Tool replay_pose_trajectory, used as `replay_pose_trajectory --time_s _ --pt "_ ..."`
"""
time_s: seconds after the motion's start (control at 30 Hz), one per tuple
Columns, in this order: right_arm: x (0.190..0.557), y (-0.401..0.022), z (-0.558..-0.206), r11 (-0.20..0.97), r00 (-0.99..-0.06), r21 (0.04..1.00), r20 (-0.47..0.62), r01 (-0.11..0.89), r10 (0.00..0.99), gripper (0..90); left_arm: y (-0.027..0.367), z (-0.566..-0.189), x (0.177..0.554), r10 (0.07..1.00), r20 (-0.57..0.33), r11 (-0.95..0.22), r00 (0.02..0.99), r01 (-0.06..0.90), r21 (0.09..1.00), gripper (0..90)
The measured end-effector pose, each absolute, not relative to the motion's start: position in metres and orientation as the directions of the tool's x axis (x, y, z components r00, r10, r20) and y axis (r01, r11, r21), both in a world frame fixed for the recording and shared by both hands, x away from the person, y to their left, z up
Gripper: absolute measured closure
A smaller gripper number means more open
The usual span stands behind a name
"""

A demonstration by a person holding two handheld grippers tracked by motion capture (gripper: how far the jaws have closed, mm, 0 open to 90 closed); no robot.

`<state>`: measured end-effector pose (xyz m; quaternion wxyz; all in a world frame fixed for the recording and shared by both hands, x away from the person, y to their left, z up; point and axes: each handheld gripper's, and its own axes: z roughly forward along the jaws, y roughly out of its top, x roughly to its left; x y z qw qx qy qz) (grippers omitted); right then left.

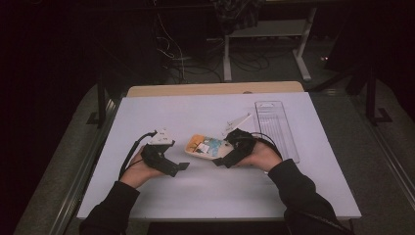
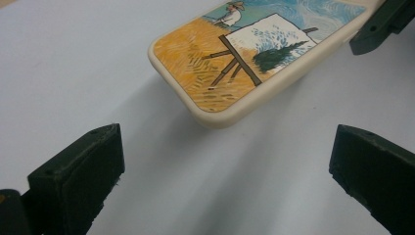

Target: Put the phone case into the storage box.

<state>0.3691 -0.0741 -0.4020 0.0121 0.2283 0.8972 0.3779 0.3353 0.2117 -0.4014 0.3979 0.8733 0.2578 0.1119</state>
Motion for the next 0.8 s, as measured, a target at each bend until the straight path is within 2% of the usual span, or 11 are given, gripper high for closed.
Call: replay_pose_trajectory --time_s 0.43,0.8 --pt "0.3686 -0.0727 -0.4018 0.61 -0.895 0.684 0.148 0.4 0.422 9.3 0.2076 -0.4043 0.3311 0.542 0.025 -0.556 0.84 0.336 0.76 0.0" --pt "0.3688 -0.073 -0.4009 0.604 -0.891 0.686 0.151 0.406 0.428 9.4 0.2037 -0.4024 0.3253 0.518 0.128 -0.59 0.846 0.246 0.769 0.0"
